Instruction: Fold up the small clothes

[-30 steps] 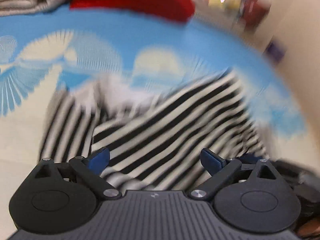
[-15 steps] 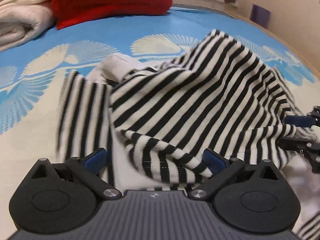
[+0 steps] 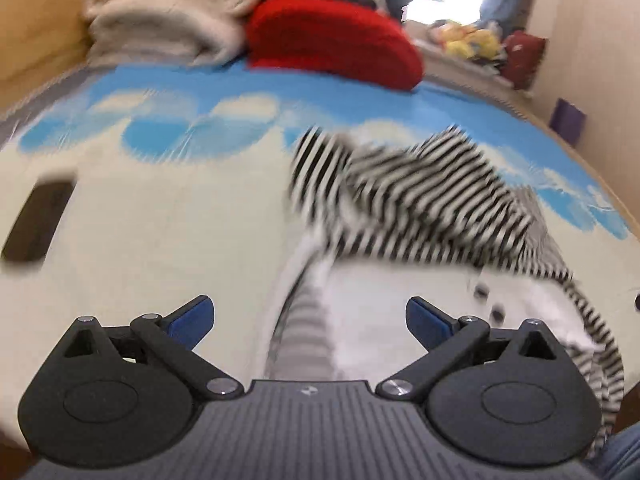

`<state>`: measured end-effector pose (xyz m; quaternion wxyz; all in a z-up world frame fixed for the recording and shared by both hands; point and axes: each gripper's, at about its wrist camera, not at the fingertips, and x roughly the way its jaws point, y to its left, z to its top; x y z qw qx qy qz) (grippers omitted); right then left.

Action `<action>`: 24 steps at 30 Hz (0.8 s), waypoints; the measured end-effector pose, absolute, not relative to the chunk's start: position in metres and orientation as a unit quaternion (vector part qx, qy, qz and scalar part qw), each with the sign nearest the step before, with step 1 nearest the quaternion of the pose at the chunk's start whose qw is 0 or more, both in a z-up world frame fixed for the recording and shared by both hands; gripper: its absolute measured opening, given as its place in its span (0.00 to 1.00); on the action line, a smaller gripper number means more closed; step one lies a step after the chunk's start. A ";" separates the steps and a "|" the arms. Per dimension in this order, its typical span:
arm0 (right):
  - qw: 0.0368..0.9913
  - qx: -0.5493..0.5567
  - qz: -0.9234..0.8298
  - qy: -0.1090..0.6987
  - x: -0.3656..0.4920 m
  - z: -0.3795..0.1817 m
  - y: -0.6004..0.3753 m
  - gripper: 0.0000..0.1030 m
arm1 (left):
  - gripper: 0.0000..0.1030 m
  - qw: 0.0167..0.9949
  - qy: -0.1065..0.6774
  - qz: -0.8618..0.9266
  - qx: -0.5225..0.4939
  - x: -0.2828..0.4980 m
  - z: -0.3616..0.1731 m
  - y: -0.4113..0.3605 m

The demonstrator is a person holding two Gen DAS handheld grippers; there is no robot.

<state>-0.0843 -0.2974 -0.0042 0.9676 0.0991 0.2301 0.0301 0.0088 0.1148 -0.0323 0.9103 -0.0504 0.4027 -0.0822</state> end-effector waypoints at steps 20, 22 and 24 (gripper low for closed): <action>0.918 0.189 -0.054 0.345 -0.164 -0.062 -0.354 0.84 | 0.99 0.872 0.467 -0.093 -0.112 -0.048 -0.058 0.128; 0.916 0.185 -0.062 0.350 -0.160 -0.066 -0.352 0.85 | 0.99 0.864 0.485 -0.096 -0.099 -0.043 -0.064 0.121; 0.913 0.183 -0.057 0.361 -0.150 -0.071 -0.349 0.85 | 0.99 0.854 0.502 -0.098 -0.093 -0.038 -0.070 0.114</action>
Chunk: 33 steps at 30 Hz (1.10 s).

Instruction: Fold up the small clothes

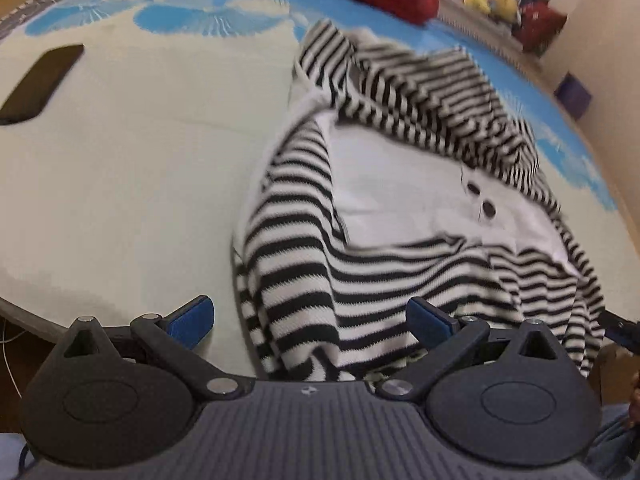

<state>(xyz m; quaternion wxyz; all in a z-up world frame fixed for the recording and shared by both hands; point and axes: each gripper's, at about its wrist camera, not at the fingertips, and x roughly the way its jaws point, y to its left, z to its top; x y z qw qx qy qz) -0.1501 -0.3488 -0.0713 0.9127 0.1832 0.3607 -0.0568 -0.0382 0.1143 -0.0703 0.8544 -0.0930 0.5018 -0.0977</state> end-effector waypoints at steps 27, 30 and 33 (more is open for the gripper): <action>0.884 0.376 0.015 0.278 -0.268 -0.012 -0.372 0.07 | 0.10 0.869 0.391 -0.221 -0.208 -0.121 0.020 0.161; 0.880 0.391 0.014 0.270 -0.259 -0.002 -0.378 0.07 | 0.10 0.869 0.386 -0.221 -0.215 -0.101 0.029 0.158; 0.880 0.401 0.014 0.255 -0.234 0.013 -0.381 0.07 | 0.10 0.867 0.380 -0.218 -0.238 -0.058 0.039 0.157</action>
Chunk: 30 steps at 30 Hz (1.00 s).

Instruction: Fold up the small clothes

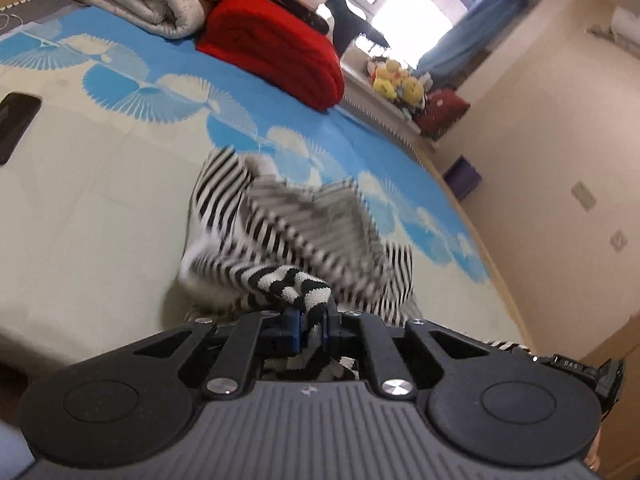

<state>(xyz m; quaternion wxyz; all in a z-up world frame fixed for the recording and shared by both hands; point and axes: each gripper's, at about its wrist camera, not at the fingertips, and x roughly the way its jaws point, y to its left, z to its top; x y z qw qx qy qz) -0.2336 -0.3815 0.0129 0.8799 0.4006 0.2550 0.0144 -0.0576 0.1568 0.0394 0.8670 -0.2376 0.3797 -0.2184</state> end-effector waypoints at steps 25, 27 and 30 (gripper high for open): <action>0.868 0.386 -0.213 0.226 0.015 -0.004 -0.416 0.70 | 0.93 0.900 0.391 -0.014 -0.192 0.163 -0.015 0.134; 0.873 0.352 -0.207 0.268 0.021 -0.013 -0.409 0.70 | 0.93 0.897 0.401 -0.028 -0.181 0.150 -0.034 0.134; 0.878 0.326 -0.173 0.305 0.024 -0.027 -0.403 0.70 | 0.93 0.883 0.431 -0.062 -0.175 0.147 -0.052 0.139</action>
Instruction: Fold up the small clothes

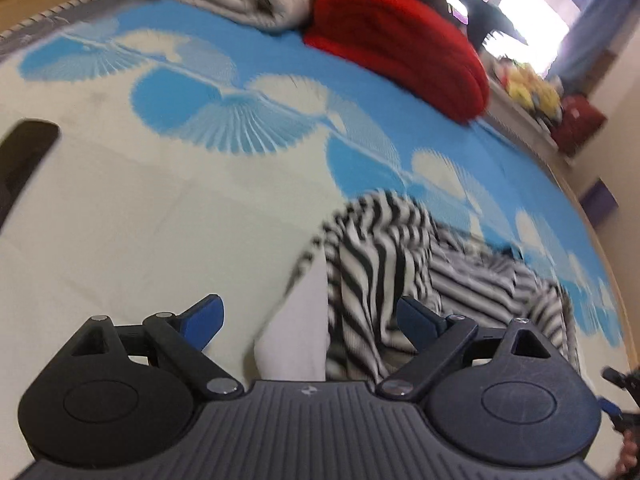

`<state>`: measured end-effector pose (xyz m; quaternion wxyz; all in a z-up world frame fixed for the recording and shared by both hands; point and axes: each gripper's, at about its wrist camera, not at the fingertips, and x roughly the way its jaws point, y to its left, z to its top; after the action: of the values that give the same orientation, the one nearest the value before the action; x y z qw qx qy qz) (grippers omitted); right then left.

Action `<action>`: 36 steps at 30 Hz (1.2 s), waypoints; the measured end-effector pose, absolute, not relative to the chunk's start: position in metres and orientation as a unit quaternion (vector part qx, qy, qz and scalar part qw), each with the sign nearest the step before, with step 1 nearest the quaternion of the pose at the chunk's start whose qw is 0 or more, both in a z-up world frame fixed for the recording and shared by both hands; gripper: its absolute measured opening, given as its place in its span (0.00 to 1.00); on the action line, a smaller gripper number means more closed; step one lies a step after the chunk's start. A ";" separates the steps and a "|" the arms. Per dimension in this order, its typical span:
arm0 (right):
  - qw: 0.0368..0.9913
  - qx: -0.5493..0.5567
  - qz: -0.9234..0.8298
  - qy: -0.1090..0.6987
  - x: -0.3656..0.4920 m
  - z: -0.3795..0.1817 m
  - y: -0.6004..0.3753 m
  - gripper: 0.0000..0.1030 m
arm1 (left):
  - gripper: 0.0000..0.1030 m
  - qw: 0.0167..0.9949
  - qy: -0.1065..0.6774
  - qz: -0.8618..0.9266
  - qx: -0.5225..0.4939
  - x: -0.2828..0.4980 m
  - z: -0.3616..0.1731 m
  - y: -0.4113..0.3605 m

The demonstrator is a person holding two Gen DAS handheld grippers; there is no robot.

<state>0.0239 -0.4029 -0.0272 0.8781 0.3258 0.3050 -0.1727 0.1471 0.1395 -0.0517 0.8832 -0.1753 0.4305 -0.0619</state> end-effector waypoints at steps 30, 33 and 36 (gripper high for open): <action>0.892 0.323 -0.102 0.298 -0.040 -0.043 -0.400 0.11 | 0.00 0.922 0.380 -0.067 0.012 0.088 -0.068 0.180; 0.888 0.316 -0.118 0.312 -0.035 -0.052 -0.399 0.11 | 0.03 0.900 0.418 -0.098 -0.077 0.092 -0.075 0.202; 0.891 0.305 -0.122 0.314 -0.034 -0.052 -0.394 0.11 | 0.47 0.875 0.438 -0.160 -0.127 0.085 -0.076 0.194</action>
<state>-0.0343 -0.3938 -0.0522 0.8906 0.3055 0.3141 -0.1220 0.0847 0.1943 -0.0764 0.8754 -0.1265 0.4384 -0.1597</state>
